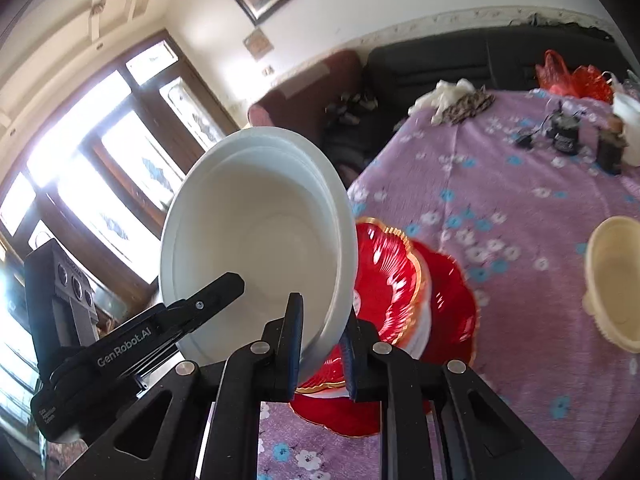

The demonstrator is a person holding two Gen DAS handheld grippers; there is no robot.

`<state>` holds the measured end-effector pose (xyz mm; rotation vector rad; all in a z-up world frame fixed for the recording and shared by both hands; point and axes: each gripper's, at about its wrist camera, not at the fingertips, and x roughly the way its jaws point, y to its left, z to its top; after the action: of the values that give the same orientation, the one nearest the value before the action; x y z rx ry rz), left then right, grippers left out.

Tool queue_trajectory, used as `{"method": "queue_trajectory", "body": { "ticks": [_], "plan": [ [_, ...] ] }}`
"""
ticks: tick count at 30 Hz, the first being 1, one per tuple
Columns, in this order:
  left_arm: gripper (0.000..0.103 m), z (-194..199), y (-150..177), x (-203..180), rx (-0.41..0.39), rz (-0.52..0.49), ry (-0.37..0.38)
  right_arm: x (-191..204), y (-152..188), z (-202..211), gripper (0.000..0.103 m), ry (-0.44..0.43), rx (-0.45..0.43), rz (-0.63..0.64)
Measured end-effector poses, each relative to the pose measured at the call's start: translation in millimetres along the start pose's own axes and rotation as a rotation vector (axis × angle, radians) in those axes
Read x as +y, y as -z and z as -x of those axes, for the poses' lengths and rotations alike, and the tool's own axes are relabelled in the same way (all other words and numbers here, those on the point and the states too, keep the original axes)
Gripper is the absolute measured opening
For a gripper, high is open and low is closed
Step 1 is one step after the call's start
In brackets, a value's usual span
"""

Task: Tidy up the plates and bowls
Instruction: 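Carry the white bowl with both grippers over the plate stack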

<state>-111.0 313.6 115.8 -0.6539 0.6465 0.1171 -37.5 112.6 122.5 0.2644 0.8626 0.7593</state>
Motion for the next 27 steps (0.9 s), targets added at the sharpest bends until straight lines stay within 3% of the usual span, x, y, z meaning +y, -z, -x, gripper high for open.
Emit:
{"method": "queue_trajectory", "body": {
  "ticks": [5,11,15,19,25,27],
  "plan": [
    [0.019,-12,0,5,0.052,0.011,0.002,-6,3,-23,0.019,0.031,0.042,-0.003],
    [0.02,-28,2,0,0.09,0.002,0.013,-15,3,-23,0.019,0.075,0.058,-0.011],
    [0.036,-35,-2,10,0.092,0.021,0.013,-24,4,-22,0.019,0.085,0.071,-0.037],
    [0.052,-23,-1,6,0.046,0.008,-0.011,-31,4,-23,0.019,0.083,0.075,-0.06],
    [0.063,-8,0,0,-0.009,-0.015,-0.02,-34,4,-20,0.022,0.095,0.033,-0.086],
    [0.064,-5,0,-2,-0.016,-0.024,-0.023,-35,3,-16,0.031,0.084,0.012,-0.089]
  ]
}}
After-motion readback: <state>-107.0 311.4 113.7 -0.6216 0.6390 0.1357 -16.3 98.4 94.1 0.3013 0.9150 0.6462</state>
